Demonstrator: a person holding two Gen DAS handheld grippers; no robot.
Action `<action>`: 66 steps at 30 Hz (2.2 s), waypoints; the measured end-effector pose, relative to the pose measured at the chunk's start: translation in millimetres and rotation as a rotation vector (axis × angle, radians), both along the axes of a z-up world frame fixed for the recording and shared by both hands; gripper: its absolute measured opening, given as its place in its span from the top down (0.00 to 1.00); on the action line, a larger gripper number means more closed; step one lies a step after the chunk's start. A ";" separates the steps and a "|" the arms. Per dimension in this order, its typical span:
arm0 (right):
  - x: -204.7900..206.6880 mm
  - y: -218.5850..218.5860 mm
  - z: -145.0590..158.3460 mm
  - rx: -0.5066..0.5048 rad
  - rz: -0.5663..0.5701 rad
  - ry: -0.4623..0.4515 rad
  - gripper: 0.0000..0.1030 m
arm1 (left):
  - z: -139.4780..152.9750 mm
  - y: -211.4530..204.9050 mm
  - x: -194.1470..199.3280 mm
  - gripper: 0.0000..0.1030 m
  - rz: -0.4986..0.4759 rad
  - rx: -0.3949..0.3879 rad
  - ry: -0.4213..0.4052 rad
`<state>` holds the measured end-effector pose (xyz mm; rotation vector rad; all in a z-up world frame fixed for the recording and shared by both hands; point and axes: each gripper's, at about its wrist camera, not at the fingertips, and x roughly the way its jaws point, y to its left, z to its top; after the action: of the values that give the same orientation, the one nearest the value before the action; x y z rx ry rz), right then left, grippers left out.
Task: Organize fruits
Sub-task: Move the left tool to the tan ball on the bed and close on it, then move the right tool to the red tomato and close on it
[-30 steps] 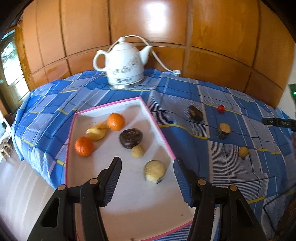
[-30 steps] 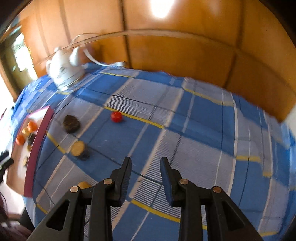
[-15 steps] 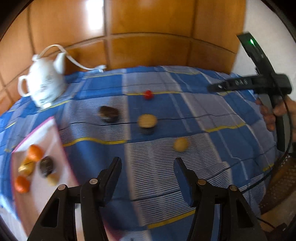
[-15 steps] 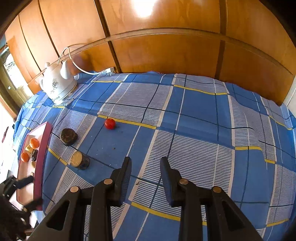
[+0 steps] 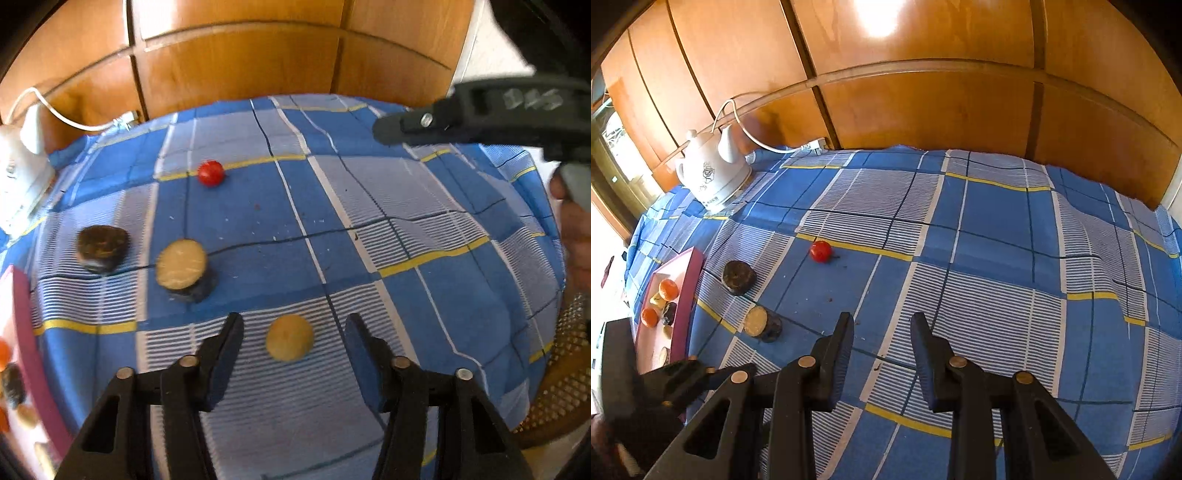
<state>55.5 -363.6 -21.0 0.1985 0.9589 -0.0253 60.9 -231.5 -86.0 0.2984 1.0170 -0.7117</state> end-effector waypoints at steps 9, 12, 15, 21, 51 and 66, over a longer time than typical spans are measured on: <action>-0.3 -2.6 -1.1 -0.023 -0.005 0.004 0.69 | 0.8 32.5 -8.9 0.74 0.106 -0.029 -0.036; 1.3 -1.1 -4.3 -0.032 -0.002 0.016 0.69 | -3.8 58.3 -6.8 0.74 0.177 -0.026 -0.052; 1.9 1.2 -7.6 -0.040 0.006 0.027 0.69 | -7.3 70.3 -8.2 0.73 0.184 -0.060 -0.067; 2.8 10.8 -16.0 -0.020 0.042 0.043 0.69 | -10.3 70.2 -14.8 0.72 0.169 -0.063 -0.118; 136.1 79.0 -57.3 -0.055 0.154 0.119 0.64 | -13.8 75.2 -14.4 0.72 0.130 -0.122 -0.144; 101.3 76.8 -48.8 -0.127 0.233 0.153 0.74 | -14.5 75.2 -15.1 0.72 0.129 -0.120 -0.152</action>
<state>156.8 -286.8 -69.8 -0.0336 1.1242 0.1144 45.8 -156.3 -100.5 0.1777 0.8375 -0.6208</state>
